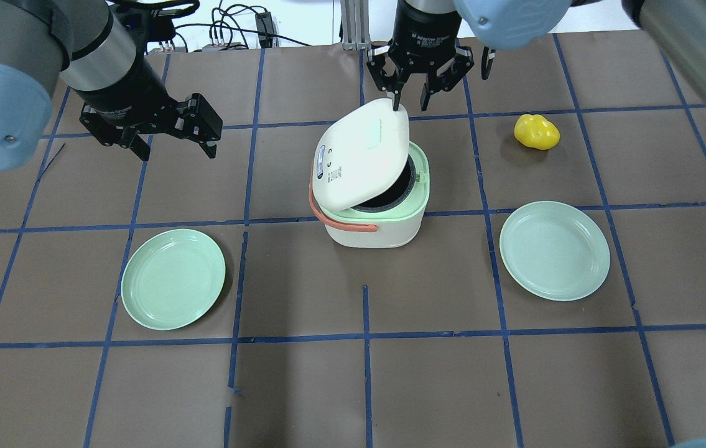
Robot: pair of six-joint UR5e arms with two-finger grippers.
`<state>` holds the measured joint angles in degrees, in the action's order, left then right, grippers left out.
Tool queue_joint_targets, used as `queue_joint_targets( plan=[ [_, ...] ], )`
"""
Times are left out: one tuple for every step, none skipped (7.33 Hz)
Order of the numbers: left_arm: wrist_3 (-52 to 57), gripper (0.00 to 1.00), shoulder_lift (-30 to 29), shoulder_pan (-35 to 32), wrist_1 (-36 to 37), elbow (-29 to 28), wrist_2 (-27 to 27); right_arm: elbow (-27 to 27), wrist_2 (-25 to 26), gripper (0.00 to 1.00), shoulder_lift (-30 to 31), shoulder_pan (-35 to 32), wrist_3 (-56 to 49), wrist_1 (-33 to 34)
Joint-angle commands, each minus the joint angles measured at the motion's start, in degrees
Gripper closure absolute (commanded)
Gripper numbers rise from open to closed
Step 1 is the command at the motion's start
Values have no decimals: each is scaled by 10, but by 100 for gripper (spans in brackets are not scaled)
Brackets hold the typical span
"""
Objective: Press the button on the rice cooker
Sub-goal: 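Lift the right gripper up and away from the cooker as the lid opens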
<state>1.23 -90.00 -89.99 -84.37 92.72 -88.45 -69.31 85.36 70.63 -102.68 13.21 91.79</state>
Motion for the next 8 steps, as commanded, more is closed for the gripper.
queue_joint_targets(
  plan=[
    [0,0,0,0,0,0,-1,37,1,4,1,17,-5,-3],
    [0,0,0,0,0,0,-1,40,2,4,7,27,-9,-4],
    [0,0,0,0,0,0,-1,29,3,4,13,40,-35,-7],
    [0,0,0,0,0,0,-1,20,29,4,15,58,-72,-18],
    [0,0,0,0,0,0,-1,3,31,0,25,70,-86,-34],
    [0,0,0,0,0,0,-1,-27,31,0,48,83,-88,-53],
    [0,0,0,0,0,0,0,-70,32,0,78,98,-88,-56],
    [0,0,0,0,0,0,-1,-110,31,0,109,117,-97,-50]
  ],
)
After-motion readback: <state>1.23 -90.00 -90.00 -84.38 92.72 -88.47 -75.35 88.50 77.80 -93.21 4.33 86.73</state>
